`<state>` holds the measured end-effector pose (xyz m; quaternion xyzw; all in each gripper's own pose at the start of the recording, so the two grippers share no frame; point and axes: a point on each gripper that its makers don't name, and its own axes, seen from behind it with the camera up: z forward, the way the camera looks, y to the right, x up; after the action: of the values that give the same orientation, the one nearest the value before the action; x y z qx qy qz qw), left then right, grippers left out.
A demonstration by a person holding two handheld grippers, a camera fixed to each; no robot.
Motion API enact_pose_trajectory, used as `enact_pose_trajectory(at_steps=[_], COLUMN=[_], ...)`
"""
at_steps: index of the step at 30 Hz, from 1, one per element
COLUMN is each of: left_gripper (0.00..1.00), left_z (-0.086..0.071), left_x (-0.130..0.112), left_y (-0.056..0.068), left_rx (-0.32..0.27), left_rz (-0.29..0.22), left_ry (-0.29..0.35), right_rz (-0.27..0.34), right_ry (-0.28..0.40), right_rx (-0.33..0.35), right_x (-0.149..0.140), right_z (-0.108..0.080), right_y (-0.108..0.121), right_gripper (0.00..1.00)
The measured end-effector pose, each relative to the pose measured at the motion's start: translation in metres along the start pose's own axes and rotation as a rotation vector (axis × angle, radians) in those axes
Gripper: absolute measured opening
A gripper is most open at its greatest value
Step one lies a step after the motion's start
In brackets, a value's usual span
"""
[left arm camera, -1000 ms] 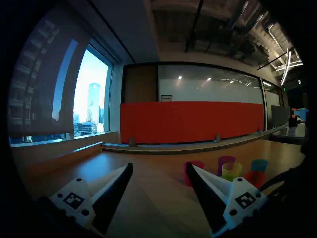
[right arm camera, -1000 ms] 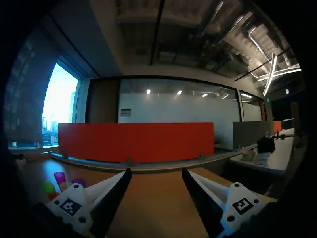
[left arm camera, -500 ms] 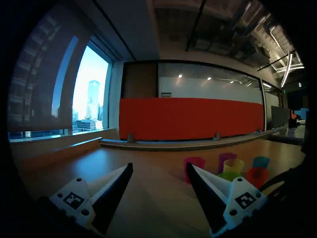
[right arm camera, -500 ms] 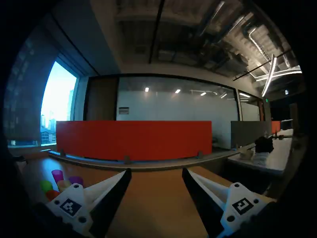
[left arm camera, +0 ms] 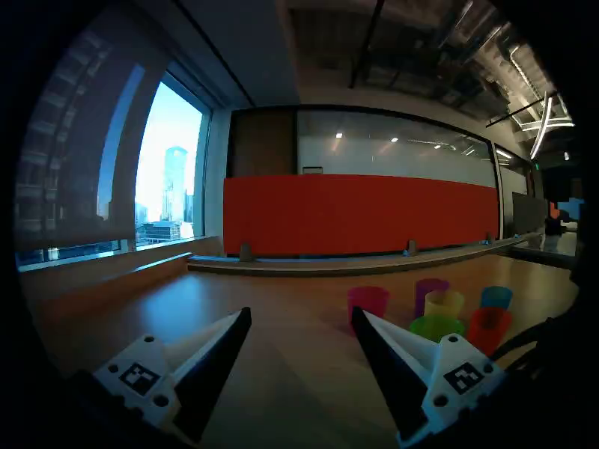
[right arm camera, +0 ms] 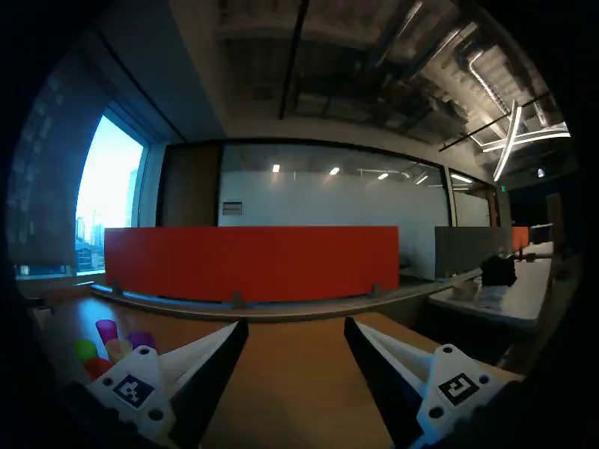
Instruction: Pour water
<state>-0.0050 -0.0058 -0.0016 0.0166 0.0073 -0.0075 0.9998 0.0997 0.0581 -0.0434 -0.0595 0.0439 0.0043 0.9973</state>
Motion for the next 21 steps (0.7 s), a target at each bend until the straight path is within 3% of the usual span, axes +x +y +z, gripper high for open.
enact_pose_trajectory(at_steps=[21], left_gripper=[1.0], left_z=[0.001], left_x=[0.0], left_y=[0.001], left_rx=[-0.007], left_rz=[0.002], left_ry=[0.0], right_rz=[-0.007], right_ry=[-0.008], right_rx=[0.025], right_x=[-0.012], right_z=[0.004], right_y=[-0.003], right_gripper=[0.99])
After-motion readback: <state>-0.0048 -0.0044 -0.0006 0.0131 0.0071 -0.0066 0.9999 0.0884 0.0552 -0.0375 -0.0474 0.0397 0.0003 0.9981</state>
